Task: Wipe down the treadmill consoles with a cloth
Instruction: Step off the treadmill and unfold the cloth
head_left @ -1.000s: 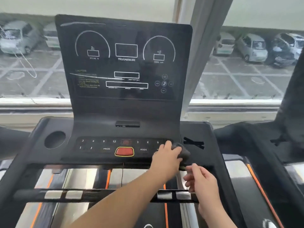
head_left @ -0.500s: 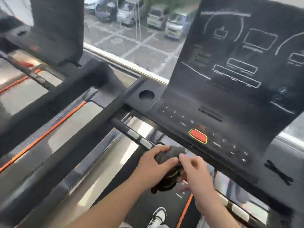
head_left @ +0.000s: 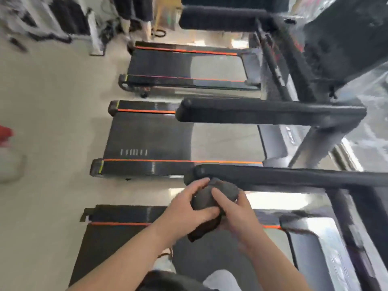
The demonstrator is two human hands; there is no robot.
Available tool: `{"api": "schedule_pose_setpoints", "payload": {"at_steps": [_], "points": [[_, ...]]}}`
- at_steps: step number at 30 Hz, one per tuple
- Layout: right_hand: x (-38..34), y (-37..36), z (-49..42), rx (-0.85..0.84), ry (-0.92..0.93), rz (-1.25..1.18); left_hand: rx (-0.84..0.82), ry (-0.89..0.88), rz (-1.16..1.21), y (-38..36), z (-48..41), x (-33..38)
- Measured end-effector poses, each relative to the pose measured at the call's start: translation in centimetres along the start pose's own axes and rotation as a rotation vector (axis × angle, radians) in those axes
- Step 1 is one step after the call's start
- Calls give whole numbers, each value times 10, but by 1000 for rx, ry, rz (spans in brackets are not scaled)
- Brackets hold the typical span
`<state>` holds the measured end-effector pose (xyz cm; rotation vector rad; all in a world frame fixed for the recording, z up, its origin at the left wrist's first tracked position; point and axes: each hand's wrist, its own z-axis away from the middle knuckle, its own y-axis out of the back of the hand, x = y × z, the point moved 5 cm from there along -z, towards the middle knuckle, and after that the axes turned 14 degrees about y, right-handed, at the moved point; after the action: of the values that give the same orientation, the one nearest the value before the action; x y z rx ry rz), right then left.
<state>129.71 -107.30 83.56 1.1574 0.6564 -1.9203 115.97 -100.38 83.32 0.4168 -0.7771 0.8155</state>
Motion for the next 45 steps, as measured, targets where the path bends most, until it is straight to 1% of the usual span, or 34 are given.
{"api": "schedule_pose_setpoints", "payload": {"at_steps": [4,6,10,15,16,19,21,24,27,30,33,35,37,39,40,43,45], "points": [[-3,-85,-18,-160,36,85,90,58,323,82,18,-20],[-5,-124,-20,-268,40,95,196,64,410,114,30,-35],[-6,-196,-11,-528,51,153,423,84,493,154,60,-63],[9,-269,8,-837,43,297,753,147,561,187,104,-105],[13,-282,14,-893,29,316,783,153,600,190,112,-115],[26,-320,38,-1065,-28,354,794,132,797,200,138,-139],[37,-344,56,-1152,-68,365,849,96,883,210,159,-153],[53,-387,82,-1224,-67,398,952,72,985,235,189,-178],[70,-438,105,-1286,11,468,1016,76,1022,269,215,-207],[90,-499,126,-1338,103,543,1110,88,981,318,240,-240],[113,-575,148,-1375,217,608,1159,139,829,388,268,-276],[125,-634,163,-1389,366,649,1147,215,712,443,290,-299],[130,-694,182,-1413,579,684,1135,296,605,496,316,-319],[126,-750,205,-1425,786,707,1143,362,443,547,343,-335],[123,-776,216,-1428,858,695,1137,386,357,573,355,-343],[115,-848,246,-1424,949,699,1029,458,122,644,379,-363],[113,-884,260,-1422,962,705,967,486,69,679,389,-376]]}}
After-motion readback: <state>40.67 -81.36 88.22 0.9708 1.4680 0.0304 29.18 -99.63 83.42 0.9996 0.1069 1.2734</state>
